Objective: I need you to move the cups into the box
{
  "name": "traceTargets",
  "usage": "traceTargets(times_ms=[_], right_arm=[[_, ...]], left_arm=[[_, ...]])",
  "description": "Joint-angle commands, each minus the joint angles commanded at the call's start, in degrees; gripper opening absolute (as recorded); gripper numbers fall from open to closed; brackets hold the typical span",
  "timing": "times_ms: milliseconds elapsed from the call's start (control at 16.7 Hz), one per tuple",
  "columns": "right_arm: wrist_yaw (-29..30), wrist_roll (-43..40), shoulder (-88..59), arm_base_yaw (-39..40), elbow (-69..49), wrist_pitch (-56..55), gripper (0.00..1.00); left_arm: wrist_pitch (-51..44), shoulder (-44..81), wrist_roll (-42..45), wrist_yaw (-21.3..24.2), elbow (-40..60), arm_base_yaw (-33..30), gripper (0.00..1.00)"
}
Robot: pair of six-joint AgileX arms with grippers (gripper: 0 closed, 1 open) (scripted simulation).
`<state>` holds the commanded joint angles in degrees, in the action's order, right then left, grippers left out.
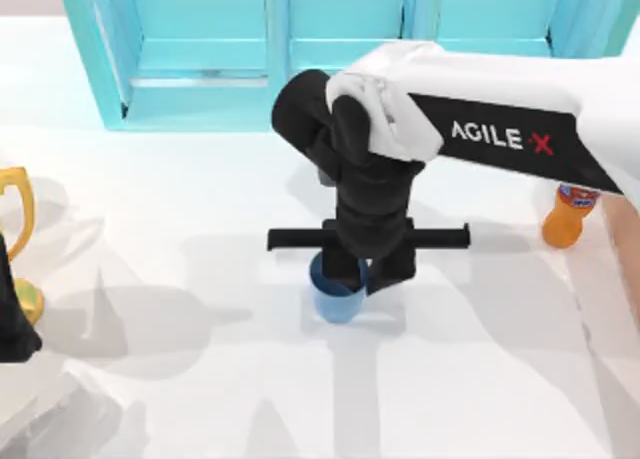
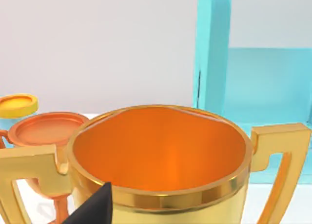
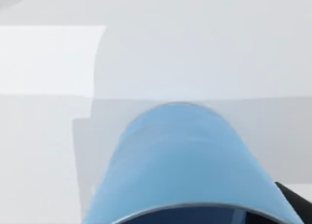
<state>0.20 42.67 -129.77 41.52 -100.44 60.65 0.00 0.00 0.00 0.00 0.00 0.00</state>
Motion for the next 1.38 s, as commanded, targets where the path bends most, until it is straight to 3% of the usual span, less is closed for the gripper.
traceTargets(times_ms=[480,960,1380], right_arm=[[-0.02,-0.61,1.03,-0.79,0.15,0.77,0.00],[-0.17,-10.40,16.22,-10.35,3.71,12.15,0.00],[-0.48,-12.17,17.76,-11.88,4.10,13.89,0.00]], left_arm=[[0.00,0.00,0.00,0.00,0.00,0.00,1.00],[0.00,0.00,0.00,0.00,0.00,0.00,1.00],[0.00,0.00,0.00,0.00,0.00,0.00,1.00]])
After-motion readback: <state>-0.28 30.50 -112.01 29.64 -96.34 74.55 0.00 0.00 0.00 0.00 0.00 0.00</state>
